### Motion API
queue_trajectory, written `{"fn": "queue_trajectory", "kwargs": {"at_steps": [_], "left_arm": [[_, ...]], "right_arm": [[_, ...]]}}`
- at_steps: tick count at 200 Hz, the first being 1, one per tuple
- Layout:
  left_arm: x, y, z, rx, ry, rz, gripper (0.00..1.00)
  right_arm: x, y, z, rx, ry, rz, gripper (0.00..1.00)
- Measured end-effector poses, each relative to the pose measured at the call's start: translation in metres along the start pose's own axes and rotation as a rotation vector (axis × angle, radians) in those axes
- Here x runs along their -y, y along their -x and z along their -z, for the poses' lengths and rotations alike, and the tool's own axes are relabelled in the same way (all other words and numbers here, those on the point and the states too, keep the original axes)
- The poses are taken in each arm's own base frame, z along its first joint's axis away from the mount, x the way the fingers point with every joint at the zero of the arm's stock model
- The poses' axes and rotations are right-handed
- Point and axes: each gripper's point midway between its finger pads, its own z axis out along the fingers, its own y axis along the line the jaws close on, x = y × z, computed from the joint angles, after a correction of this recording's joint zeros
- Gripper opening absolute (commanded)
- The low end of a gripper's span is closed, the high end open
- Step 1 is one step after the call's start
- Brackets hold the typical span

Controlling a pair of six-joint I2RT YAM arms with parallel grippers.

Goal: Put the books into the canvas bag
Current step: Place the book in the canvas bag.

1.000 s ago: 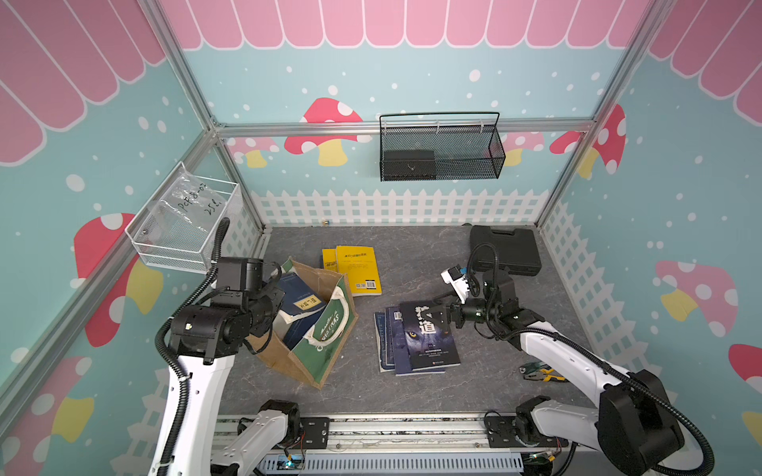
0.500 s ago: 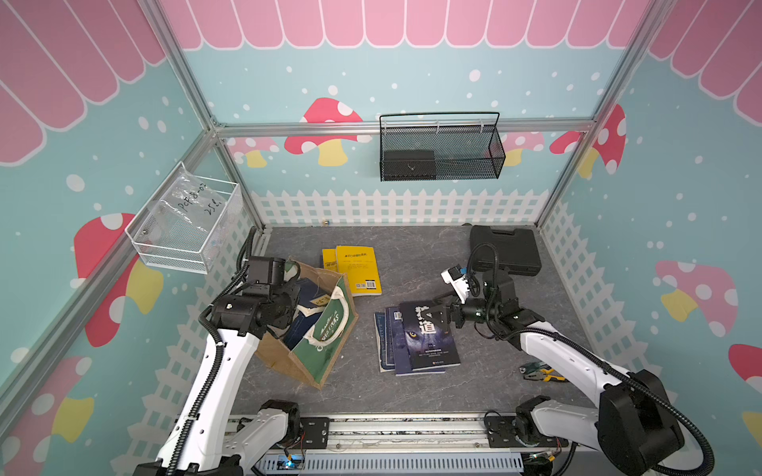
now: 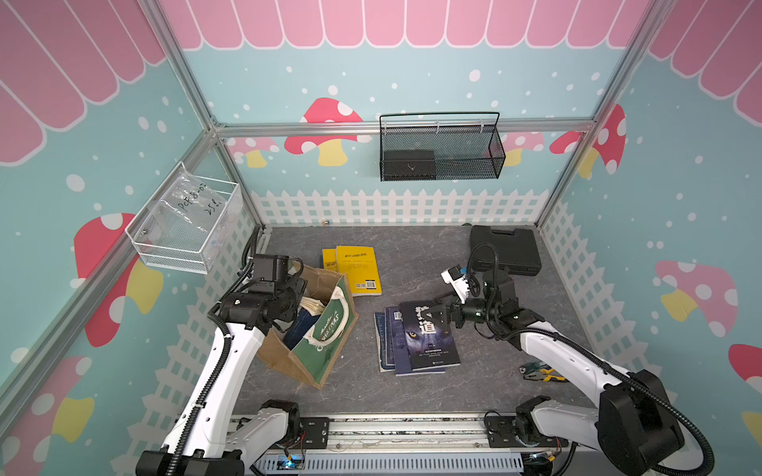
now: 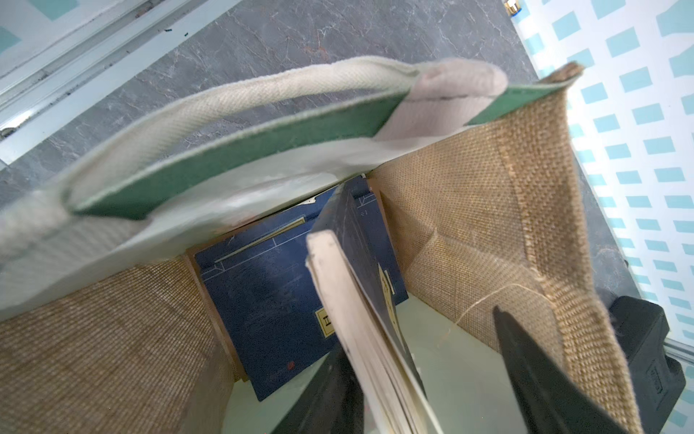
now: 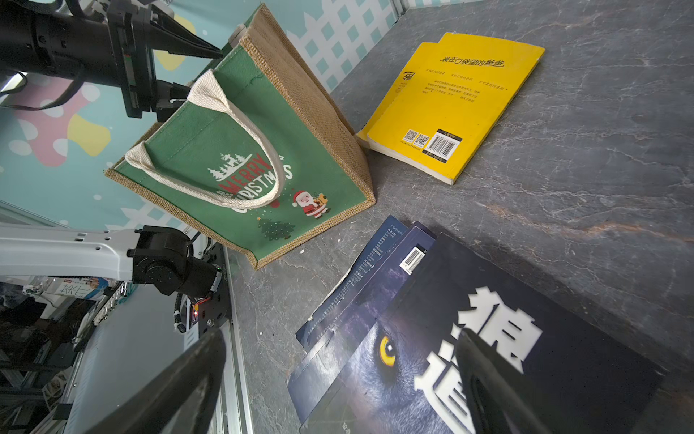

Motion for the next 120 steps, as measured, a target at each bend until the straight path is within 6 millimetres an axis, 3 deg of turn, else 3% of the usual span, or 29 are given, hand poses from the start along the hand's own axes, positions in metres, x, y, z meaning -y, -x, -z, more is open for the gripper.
{"fn": "queue_trajectory", "kwargs": {"at_steps": [37,68,95,120], "left_arm": [[0.005,0.005,0.016,0.025,-0.055,-0.030,0.90],[0.015,0.012,0.036,0.059,-0.115,-0.083,0.93],[0.041,0.004,0.045,0.005,-0.188,-0.188,0.96],[0.074,-0.024,0.039,-0.113,-0.250,-0.344,0.99]], "right_arm": [[0.000,0.000,0.000,0.000,0.000,0.000,0.97],[0.001,0.000,0.000,0.001,-0.003,0.000,0.98],[0.004,0.000,-0.001,0.000,-0.017,-0.005,0.99],[0.014,-0.004,-0.003,-0.010,-0.044,-0.034,1.00]]}}
